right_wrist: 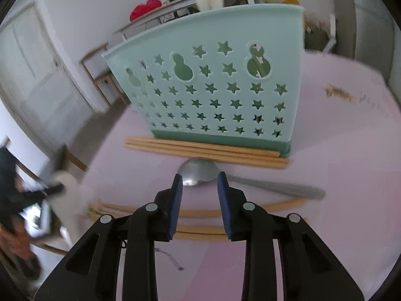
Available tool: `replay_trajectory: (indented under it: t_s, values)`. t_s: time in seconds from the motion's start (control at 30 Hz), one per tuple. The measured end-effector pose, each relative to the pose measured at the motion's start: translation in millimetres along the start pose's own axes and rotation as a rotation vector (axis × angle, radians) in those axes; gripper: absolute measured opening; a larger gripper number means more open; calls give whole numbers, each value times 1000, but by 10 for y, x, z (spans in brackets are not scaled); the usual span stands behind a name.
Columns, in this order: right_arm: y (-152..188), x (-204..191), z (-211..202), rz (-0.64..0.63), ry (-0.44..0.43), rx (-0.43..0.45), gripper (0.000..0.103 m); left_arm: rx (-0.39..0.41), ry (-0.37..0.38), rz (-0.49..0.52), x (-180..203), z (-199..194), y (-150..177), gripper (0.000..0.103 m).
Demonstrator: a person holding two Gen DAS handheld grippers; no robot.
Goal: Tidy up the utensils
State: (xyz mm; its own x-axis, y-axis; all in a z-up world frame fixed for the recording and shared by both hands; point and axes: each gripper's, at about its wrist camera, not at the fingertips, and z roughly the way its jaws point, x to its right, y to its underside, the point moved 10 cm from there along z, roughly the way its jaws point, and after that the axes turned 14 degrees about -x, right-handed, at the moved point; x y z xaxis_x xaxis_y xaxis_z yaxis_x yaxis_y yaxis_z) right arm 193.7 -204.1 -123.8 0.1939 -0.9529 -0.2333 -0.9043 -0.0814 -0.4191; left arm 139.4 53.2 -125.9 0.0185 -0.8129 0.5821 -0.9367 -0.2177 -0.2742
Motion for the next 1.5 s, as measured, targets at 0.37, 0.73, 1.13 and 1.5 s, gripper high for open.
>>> replay_trajectory:
  t_s: [0.37, 0.73, 1.13, 1.5]
  values:
    - [36, -61, 184, -492, 376, -109, 28, 83, 58, 43, 91, -174, -195, 1]
    - [43, -360, 287, -759, 591, -94, 22, 92, 105, 37, 112, -124, -235, 1]
    - [59, -544, 177, -762, 629, -29, 18, 91, 119, 23, 78, -95, -236, 1]
    - [-101, -147, 121, -340, 132, -146, 19, 83, 129, 8, 29, -48, -235, 1]
